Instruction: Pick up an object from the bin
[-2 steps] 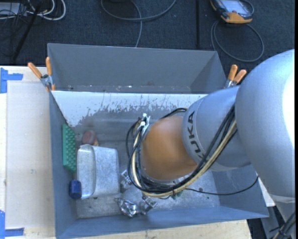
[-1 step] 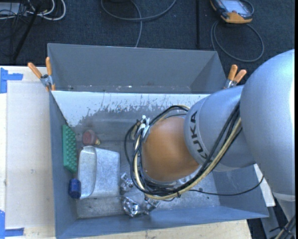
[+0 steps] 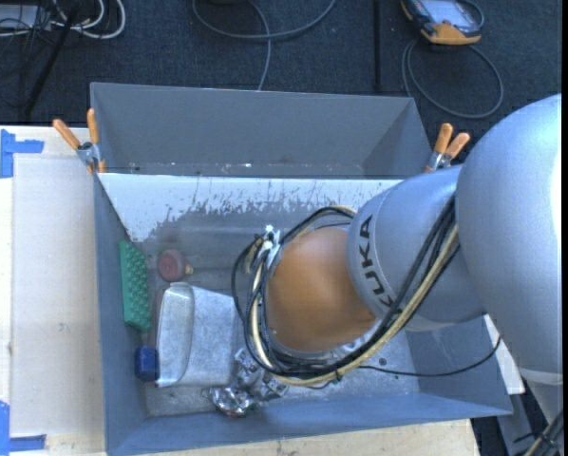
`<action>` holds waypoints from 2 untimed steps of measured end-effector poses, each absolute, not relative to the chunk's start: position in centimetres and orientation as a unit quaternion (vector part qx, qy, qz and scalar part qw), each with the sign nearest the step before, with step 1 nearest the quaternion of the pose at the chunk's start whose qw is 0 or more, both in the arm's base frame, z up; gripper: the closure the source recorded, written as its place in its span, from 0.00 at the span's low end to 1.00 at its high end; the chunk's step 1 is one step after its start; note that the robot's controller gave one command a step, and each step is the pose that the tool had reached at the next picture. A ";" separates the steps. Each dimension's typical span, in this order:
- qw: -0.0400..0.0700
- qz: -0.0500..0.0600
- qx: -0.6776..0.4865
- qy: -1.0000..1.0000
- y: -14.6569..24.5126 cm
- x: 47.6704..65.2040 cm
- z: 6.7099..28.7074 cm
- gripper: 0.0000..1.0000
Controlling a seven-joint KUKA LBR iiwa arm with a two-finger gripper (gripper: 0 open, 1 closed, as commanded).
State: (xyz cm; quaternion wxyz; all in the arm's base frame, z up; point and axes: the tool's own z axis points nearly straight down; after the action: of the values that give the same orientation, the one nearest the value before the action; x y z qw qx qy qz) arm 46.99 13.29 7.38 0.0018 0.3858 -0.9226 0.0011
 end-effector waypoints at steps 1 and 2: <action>-0.001 0.000 0.531 -0.848 13.7 47.8 10.6 1.00; 0.003 0.000 0.529 -0.848 13.6 47.7 10.5 0.00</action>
Offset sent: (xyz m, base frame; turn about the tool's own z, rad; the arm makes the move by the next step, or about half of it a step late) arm 0.0075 0.0034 0.0325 -0.3279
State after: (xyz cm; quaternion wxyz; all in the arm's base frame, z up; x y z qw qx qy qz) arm 47.69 13.56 10.53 0.0028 0.5293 -0.8484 0.0002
